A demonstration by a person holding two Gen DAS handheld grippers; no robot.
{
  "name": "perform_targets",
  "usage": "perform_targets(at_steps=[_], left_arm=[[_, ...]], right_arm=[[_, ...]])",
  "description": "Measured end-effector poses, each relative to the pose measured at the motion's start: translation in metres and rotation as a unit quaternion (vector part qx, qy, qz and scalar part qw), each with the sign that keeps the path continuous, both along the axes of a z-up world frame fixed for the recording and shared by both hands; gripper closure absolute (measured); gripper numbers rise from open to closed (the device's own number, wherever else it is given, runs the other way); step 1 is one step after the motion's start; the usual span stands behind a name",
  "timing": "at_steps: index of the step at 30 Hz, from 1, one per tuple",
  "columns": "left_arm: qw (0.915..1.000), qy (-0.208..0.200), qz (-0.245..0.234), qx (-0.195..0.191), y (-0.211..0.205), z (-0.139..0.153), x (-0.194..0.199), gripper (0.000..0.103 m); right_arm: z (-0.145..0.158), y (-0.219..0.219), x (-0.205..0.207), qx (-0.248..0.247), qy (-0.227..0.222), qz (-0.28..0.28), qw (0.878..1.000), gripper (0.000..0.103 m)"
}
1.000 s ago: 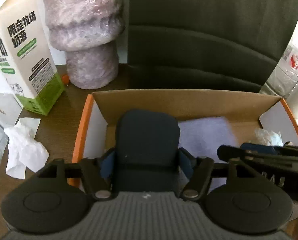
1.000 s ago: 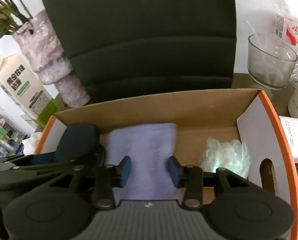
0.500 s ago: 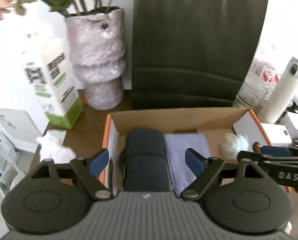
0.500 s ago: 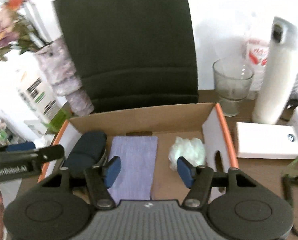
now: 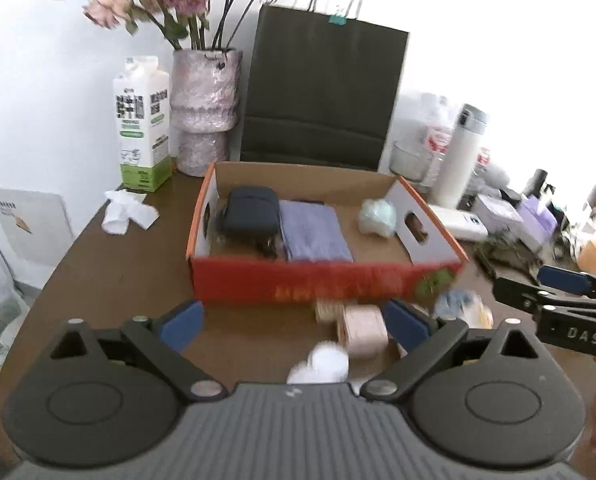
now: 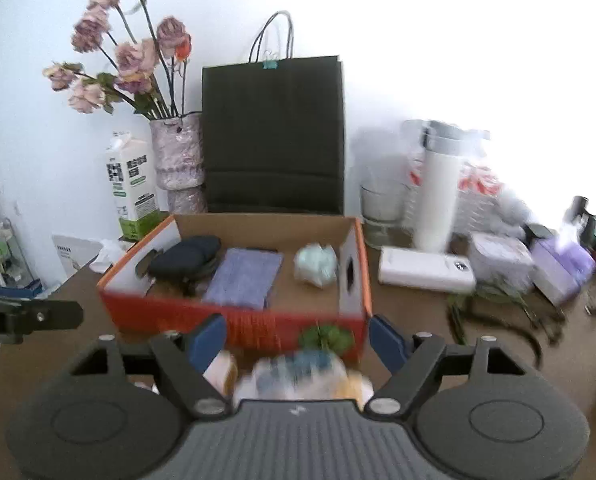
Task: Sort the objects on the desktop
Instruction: 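Move both tools back over the table items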
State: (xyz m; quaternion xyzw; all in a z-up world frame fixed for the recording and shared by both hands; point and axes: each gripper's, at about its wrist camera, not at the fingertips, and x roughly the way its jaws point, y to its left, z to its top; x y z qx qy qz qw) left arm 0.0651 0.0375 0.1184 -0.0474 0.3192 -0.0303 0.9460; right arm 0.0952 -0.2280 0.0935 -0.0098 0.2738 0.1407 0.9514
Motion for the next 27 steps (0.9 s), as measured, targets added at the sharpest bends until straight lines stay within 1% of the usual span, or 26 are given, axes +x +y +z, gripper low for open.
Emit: perform_targets(at_steps=[1, 3, 5, 7, 8, 10, 12, 13, 14, 15, 16, 19, 20, 21, 24, 27], left_arm=[[1.0000, -0.008, 0.003, 0.004, -0.003, -0.008, -0.016, 0.003], [0.9998, -0.019, 0.007, 0.008, -0.008, -0.027, -0.047, 0.003], [0.9995, -0.027, 0.017, 0.002, -0.011, -0.049, -0.076, 0.003], [0.9992, -0.038, 0.011, 0.004, -0.012, -0.070, -0.100, 0.003], [0.9991, -0.042, 0.010, 0.006, -0.012, -0.079, -0.108, 0.003], [0.9986, -0.051, 0.005, 0.011, -0.012, -0.098, -0.122, 0.003], [0.9985, -0.047, 0.013, 0.026, -0.011, -0.112, -0.128, 0.003], [0.9988, -0.032, 0.018, 0.032, -0.011, -0.116, -0.129, 0.006], [0.9991, -0.029, 0.018, 0.024, -0.008, -0.115, -0.130, 0.005], [0.9989, -0.039, 0.017, 0.017, -0.005, -0.113, -0.134, 0.004], [0.9986, -0.047, 0.017, 0.020, -0.004, -0.111, -0.136, 0.002], [0.9976, -0.043, 0.010, 0.053, -0.010, -0.115, -0.140, 0.002], [0.9980, -0.040, 0.009, 0.048, -0.011, -0.115, -0.139, 0.002], [0.9982, -0.040, 0.008, 0.044, -0.011, -0.115, -0.139, 0.002], [0.9979, -0.027, 0.003, 0.058, -0.016, -0.118, -0.135, 0.002], [0.9982, -0.019, -0.002, 0.057, -0.018, -0.120, -0.132, 0.002]], right_arm=[[-0.007, -0.005, -0.015, 0.001, -0.001, 0.001, 1.000, 0.023], [-0.024, -0.012, -0.044, -0.004, -0.001, 0.004, 1.000, 0.020], [-0.042, -0.015, -0.073, -0.029, -0.008, 0.012, 0.999, 0.019], [-0.059, -0.017, -0.096, -0.043, -0.014, 0.010, 0.999, 0.019], [-0.067, -0.017, -0.104, -0.043, -0.009, 0.011, 0.999, 0.018], [-0.081, -0.021, -0.121, -0.026, 0.000, 0.025, 0.999, 0.018], [-0.090, -0.021, -0.133, -0.017, -0.001, 0.036, 0.999, 0.016], [-0.094, -0.020, -0.138, -0.022, 0.000, 0.037, 0.999, 0.015], [-0.098, -0.019, -0.142, -0.029, 0.002, 0.035, 0.999, 0.012], [-0.101, -0.018, -0.146, -0.032, 0.004, 0.028, 0.999, 0.011], [-0.104, -0.019, -0.150, -0.030, 0.007, 0.027, 0.999, 0.011], [-0.111, -0.025, -0.154, 0.006, 0.020, 0.034, 0.999, 0.011], [-0.114, -0.026, -0.156, 0.011, 0.023, 0.032, 0.999, 0.011], [-0.116, -0.025, -0.156, 0.009, 0.025, 0.031, 0.999, 0.011], [-0.117, -0.020, -0.158, -0.015, 0.018, 0.025, 0.999, 0.009], [-0.120, -0.018, -0.158, -0.021, 0.025, 0.028, 0.999, 0.008]])
